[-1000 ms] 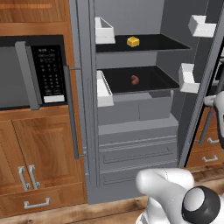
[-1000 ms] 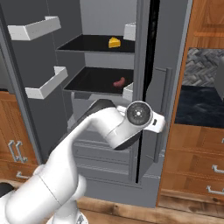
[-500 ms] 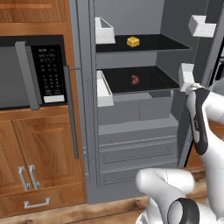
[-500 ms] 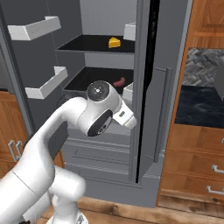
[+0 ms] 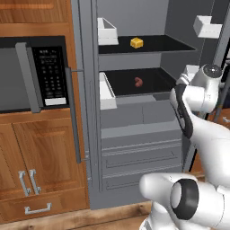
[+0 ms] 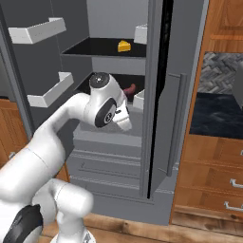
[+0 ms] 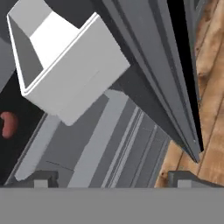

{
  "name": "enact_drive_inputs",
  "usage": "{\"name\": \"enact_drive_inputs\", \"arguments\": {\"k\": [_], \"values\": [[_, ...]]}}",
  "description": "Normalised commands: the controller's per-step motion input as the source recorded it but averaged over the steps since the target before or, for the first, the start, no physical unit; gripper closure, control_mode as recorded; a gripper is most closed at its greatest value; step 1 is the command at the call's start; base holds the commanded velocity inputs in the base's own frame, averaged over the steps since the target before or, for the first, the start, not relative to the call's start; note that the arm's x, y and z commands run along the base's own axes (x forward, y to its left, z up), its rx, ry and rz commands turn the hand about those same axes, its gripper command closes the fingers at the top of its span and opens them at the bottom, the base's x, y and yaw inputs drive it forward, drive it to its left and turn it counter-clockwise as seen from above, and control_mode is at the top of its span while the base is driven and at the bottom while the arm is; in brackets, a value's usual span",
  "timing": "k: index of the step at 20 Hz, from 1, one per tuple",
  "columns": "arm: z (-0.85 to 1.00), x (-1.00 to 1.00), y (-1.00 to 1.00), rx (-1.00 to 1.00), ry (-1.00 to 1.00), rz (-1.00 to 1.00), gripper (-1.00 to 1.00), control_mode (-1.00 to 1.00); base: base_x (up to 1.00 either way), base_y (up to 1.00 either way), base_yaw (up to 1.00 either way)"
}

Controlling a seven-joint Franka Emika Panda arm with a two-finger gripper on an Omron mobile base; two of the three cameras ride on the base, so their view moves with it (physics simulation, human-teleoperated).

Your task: Retrieve the sausage and cheese from the fridge and place them on the cutting board on the counter.

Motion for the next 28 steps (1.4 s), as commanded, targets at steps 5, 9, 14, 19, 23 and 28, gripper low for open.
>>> {"name": "enact_drive_inputs", "arguments": {"k": [5,9,14,19,23,28], "values": [[0.00,0.68,-0.02,0.32,0.03,-0.39,-1.00,-1.00,0.00,0.00,0.00],[0.00,0.41,-0.39,0.24,0.00,-0.37,-1.00,-1.00,0.00,0.00,0.00],[0.00,0.22,-0.59,0.17,0.00,-0.37,-1.00,-1.00,0.00,0.00,0.00],[-0.08,0.26,-0.66,0.15,0.01,-0.34,-1.00,-1.00,0.00,0.00,0.00],[-0.12,0.09,-0.87,0.13,0.01,-0.31,-1.00,-1.00,0.00,0.00,0.00],[-0.08,0.00,-1.00,0.09,0.00,-0.29,-1.00,-1.00,0.00,0.00,0.00]]}}
